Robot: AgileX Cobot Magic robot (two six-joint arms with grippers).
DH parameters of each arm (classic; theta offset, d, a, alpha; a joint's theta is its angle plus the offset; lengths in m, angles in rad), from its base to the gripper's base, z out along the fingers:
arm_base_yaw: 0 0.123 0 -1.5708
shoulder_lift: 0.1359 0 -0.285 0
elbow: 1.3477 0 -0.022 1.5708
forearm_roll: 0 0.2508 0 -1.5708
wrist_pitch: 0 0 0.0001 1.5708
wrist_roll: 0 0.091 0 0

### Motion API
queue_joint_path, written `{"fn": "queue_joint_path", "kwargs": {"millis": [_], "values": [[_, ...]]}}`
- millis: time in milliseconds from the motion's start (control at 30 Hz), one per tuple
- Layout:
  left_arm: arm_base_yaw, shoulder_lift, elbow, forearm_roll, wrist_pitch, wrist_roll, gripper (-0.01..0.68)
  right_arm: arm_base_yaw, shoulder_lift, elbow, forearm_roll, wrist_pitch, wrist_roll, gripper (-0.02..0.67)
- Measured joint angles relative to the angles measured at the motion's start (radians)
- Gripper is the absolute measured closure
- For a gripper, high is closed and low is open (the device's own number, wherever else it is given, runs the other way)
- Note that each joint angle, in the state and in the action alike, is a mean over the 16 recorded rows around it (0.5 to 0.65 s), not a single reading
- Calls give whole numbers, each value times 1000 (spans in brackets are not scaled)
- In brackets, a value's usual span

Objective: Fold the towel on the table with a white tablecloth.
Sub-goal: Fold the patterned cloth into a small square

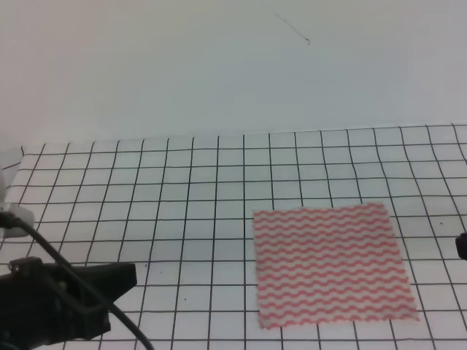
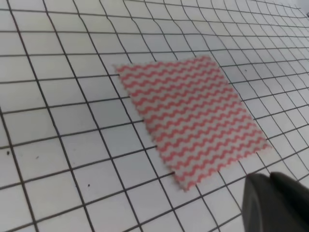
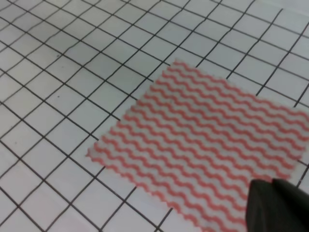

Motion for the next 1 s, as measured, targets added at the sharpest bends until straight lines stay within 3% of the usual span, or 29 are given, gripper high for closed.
{"fn": "queue_joint_path", "kwargs": {"millis": [200, 467, 667, 1000], "values": [[-62, 124, -17, -51, -40, 50, 673, 0, 80, 0, 16, -6, -6, 650], [-243, 275, -50, -96, -187, 15, 662, 0, 130, 0, 41, -12, -7, 650], [-357, 431, -126, -94, -239, -76, 598, 0, 141, 0, 59, -6, -6, 650], [-394, 719, -268, -110, -189, -202, 462, 0, 142, 0, 86, 32, -2, 650]]}}
